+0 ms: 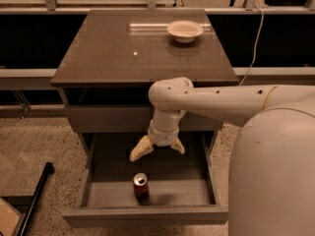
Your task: Pick coke can from middle drawer and place on counter
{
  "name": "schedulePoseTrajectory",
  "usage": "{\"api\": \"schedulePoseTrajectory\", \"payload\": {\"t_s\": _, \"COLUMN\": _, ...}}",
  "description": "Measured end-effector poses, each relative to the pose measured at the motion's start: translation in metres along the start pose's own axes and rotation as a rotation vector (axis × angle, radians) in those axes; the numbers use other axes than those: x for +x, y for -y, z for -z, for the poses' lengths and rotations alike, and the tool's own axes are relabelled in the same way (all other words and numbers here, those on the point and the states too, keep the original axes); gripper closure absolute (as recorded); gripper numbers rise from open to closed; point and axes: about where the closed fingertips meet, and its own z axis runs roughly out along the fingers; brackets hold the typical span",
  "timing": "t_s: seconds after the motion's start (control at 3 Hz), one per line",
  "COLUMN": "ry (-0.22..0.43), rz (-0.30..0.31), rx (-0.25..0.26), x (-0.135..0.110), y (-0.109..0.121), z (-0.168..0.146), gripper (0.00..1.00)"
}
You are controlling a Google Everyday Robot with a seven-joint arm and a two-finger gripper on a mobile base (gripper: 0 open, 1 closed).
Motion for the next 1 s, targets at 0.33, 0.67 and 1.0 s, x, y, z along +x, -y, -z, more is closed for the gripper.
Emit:
{"api": "schedulePoseTrajectory", "payload": {"t_s": 0.33, "ry": -0.011, "rz": -0.046, "rx": -0.066, "x": -0.002, "y": -0.019, "z": -0.045, "gripper": 0.0}}
{"api": "schedulePoseTrajectory", "payload": {"t_s": 0.67, "ry": -0.022, "rz": -0.087, "rx": -0.111, "x": -0.003, "y": -0.032, "z": -0.082, "gripper": 0.0}}
{"api": "schedulePoseTrajectory", "payload": {"t_s": 1.0, "ry": -0.019, "rz": -0.116, "rx": -0.18, "x": -0.008, "y": -0.044, "z": -0.114, "gripper": 0.0}}
